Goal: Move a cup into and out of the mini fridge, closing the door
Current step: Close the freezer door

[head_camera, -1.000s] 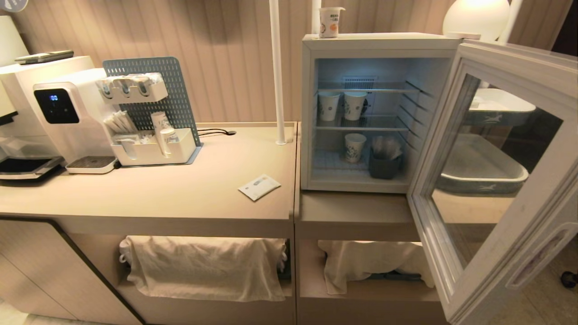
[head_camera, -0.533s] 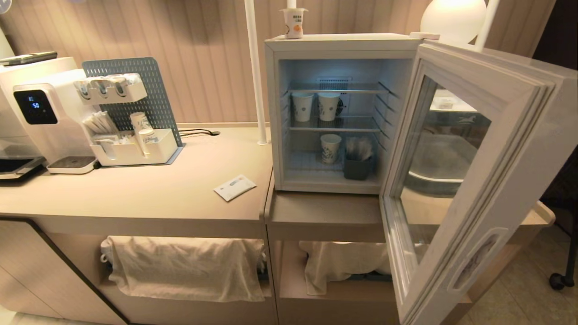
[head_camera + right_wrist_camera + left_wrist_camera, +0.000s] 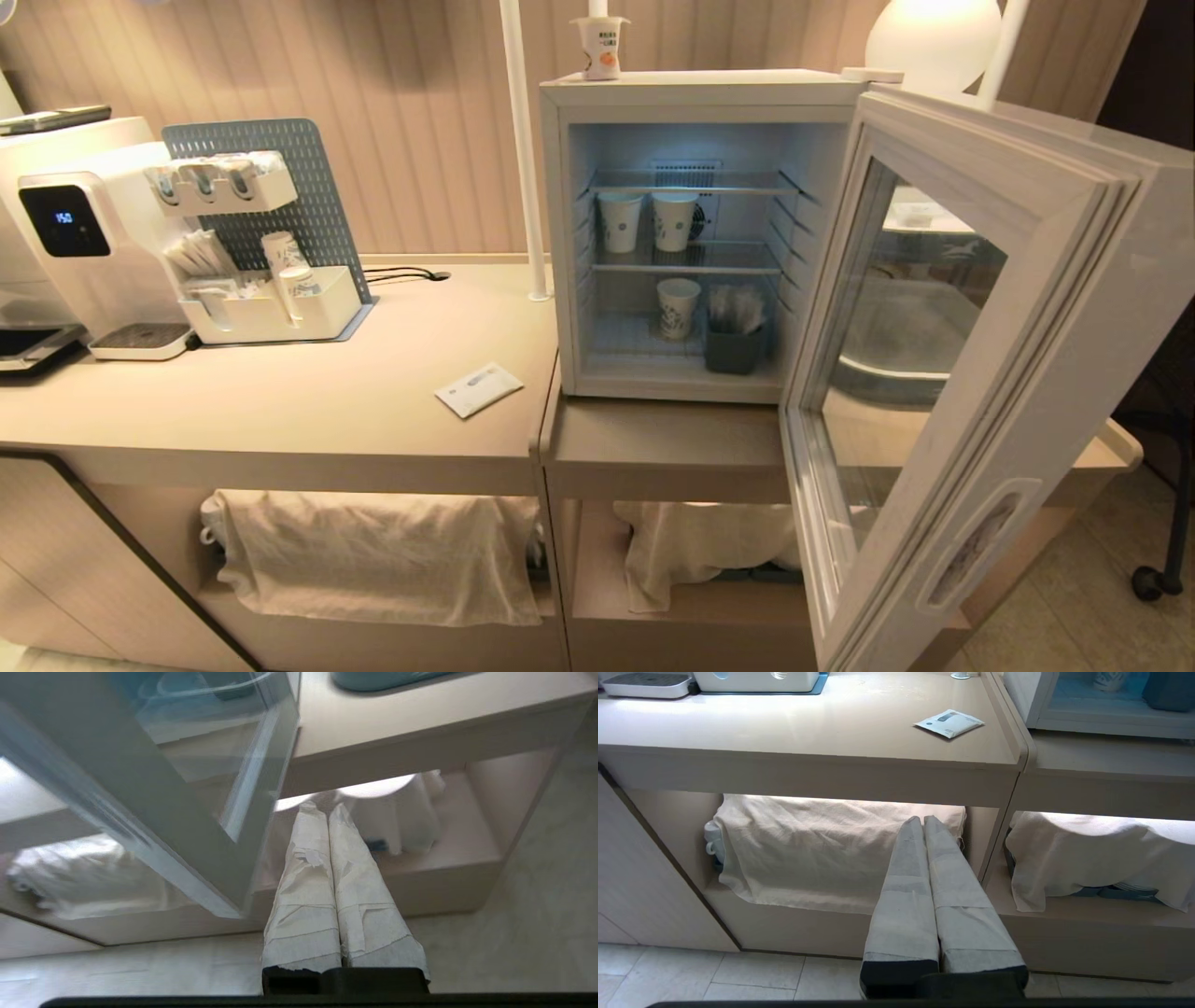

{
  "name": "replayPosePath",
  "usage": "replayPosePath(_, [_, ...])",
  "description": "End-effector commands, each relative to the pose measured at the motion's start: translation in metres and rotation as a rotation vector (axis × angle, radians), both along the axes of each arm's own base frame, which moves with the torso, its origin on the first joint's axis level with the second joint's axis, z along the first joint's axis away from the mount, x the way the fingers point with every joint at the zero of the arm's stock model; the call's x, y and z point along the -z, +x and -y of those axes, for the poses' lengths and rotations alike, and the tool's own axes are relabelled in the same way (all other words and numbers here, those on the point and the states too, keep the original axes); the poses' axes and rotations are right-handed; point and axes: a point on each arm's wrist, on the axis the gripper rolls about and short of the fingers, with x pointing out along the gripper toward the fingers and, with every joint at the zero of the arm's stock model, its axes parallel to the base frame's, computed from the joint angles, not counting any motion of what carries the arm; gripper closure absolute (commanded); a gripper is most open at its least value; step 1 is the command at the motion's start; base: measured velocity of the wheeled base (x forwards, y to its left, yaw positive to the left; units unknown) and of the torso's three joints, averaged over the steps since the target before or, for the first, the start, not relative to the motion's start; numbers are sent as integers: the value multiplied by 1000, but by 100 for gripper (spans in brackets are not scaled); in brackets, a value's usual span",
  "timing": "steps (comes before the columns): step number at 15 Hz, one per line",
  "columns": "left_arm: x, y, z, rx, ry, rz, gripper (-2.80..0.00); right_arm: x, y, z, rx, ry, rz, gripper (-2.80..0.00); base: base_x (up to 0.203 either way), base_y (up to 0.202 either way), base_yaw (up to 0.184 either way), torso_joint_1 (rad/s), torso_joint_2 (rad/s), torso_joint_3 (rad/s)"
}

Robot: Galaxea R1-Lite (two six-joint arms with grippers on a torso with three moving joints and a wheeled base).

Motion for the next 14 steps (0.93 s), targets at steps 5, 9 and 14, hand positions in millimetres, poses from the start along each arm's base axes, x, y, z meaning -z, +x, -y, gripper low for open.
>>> replayPosePath(5, [0, 0, 0, 0, -1, -3, 0, -16, 163, 5, -23, 187, -374, 0, 0, 0, 0, 0, 0, 0])
replayPosePath(9, [0, 0, 0, 0, -1, -3, 0, -3, 239, 21, -366, 428, -413, 0, 0, 0, 0, 0, 0, 0])
replayPosePath(14, [1, 0, 0, 0, -1, -4, 0, 2, 291, -11, -543, 575, -475, 0, 0, 0, 0, 0, 0, 0])
